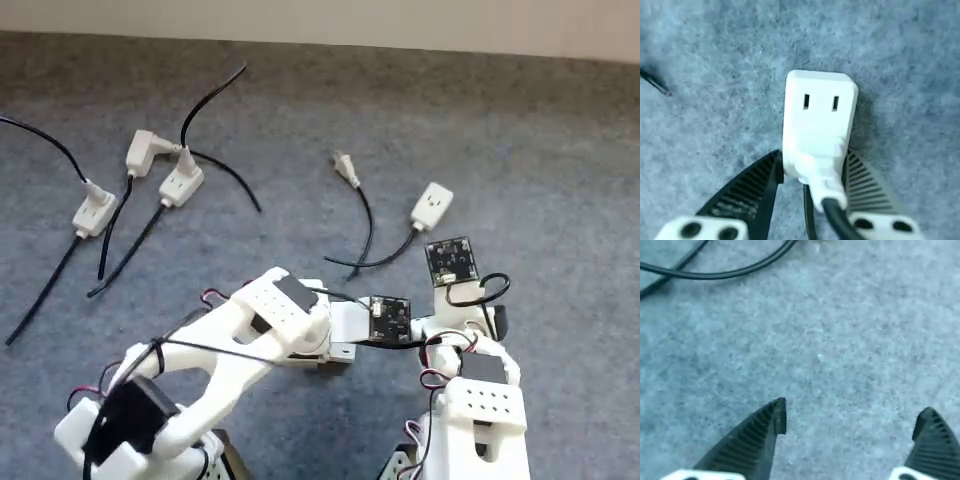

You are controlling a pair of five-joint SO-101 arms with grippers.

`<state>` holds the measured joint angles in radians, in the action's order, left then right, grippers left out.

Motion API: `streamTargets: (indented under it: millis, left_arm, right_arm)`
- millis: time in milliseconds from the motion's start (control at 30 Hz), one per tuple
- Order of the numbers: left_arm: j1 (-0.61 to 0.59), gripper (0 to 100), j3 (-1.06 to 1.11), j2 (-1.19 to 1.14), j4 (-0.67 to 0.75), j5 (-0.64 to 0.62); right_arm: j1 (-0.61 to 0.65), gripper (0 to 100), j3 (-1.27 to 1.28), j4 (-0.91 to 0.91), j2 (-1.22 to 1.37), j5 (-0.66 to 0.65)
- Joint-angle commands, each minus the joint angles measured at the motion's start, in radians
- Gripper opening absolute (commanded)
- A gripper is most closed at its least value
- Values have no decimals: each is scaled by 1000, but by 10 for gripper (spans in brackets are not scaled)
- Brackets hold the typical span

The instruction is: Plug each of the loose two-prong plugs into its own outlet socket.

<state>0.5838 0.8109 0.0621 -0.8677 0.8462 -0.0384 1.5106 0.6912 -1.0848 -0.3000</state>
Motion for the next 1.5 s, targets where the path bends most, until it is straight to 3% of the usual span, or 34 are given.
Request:
streamTargets:
  millis: [0,167,600,900,1300,1467]
  left_arm:
    - [-18,108,-18,2,6,9]
    - [-136,72,-101,2,-52,9]
    - [-475,59,-591,-5,-470,5]
    - [-826,60,-812,-130,-453,3]
    - [-805,70,-1159,-596,-460,-83]
    - [-783,252,-1179,-657,-520,-89]
  right_arm:
    - [-1,378,-28,-10,-15,3]
    - [-1,378,-25,-10,-15,3]
    - [-1,378,-22,-10,-15,3]
    - [1,378,-22,-10,-13,3]
    - [41,378,-21,-10,-12,3]
    - [41,378,-21,-10,-12,3]
